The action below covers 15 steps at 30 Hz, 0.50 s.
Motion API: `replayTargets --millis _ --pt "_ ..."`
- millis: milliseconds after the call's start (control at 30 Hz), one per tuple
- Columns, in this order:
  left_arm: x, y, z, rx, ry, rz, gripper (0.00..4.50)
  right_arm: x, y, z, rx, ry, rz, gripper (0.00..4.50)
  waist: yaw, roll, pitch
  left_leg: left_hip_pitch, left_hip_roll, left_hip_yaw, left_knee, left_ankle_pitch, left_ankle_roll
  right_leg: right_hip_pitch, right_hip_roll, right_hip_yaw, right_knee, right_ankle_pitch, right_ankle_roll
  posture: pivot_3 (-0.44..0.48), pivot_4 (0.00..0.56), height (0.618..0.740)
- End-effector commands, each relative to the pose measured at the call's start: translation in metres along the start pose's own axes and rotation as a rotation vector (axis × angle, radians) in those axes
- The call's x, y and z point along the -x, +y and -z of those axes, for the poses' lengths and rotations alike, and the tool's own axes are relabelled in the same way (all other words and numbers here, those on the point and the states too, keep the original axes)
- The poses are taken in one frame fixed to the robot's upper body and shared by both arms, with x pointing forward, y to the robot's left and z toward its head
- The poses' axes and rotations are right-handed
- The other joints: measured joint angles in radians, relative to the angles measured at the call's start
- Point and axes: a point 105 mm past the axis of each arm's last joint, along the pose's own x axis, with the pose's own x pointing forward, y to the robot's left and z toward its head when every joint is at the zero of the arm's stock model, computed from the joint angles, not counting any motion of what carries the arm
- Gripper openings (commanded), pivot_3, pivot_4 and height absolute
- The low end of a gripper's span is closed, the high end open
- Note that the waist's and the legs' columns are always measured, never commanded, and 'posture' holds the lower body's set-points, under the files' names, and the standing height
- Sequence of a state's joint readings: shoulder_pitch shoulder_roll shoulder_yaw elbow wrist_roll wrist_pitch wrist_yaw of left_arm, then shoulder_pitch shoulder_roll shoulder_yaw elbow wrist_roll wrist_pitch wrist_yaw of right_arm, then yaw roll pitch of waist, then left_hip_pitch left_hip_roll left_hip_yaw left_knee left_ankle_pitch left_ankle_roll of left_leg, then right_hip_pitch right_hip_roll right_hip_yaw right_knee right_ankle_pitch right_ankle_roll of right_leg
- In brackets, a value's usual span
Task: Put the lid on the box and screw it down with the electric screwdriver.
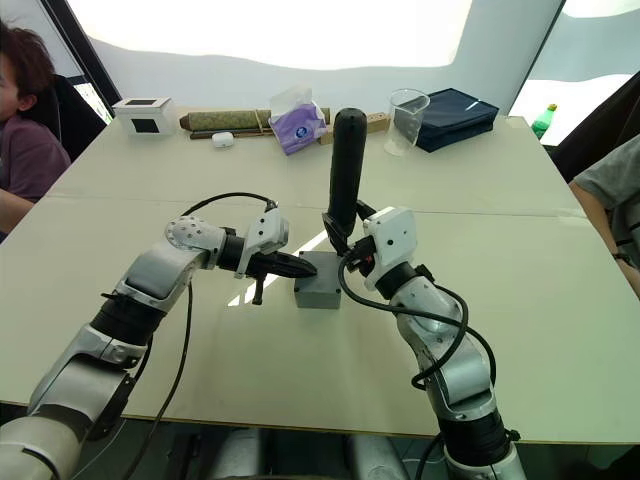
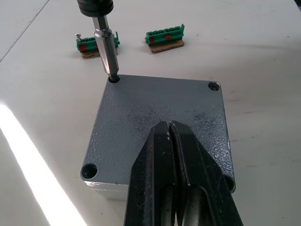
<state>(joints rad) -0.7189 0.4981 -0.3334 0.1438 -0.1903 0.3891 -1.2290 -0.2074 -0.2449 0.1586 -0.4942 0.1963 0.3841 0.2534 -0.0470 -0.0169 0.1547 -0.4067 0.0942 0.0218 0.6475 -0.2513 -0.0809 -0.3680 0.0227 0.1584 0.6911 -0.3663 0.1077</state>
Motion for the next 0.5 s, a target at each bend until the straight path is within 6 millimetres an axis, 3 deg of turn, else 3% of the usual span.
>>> replayTargets --millis 33,233,500 --pt "-0.001 -0.002 0.007 0.004 0.025 0.001 0.00 0.006 0.009 0.053 -0.072 0.222 -0.022 2.04 0.000 -0.001 -0.001 0.000 0.000 0.000 0.000 0.000 0.000 0.000 0.000 0.000 0.000 0.000 0.000 0.000 0.150 0.739" --pt "-0.002 -0.003 0.007 0.002 0.027 0.001 0.00 0.010 0.006 0.065 -0.113 0.267 0.017 2.04 0.000 -0.003 -0.005 0.000 0.000 0.000 -0.001 0.000 0.001 0.001 0.000 0.000 -0.001 0.000 0.000 0.000 0.150 0.739" --pt "-0.002 -0.002 0.007 0.004 0.028 0.003 0.00 0.009 0.007 0.065 -0.135 0.258 0.026 2.04 0.000 -0.005 -0.009 0.001 0.000 0.000 -0.001 -0.001 0.002 0.002 0.000 0.000 -0.003 0.000 0.000 0.000 0.150 0.739"
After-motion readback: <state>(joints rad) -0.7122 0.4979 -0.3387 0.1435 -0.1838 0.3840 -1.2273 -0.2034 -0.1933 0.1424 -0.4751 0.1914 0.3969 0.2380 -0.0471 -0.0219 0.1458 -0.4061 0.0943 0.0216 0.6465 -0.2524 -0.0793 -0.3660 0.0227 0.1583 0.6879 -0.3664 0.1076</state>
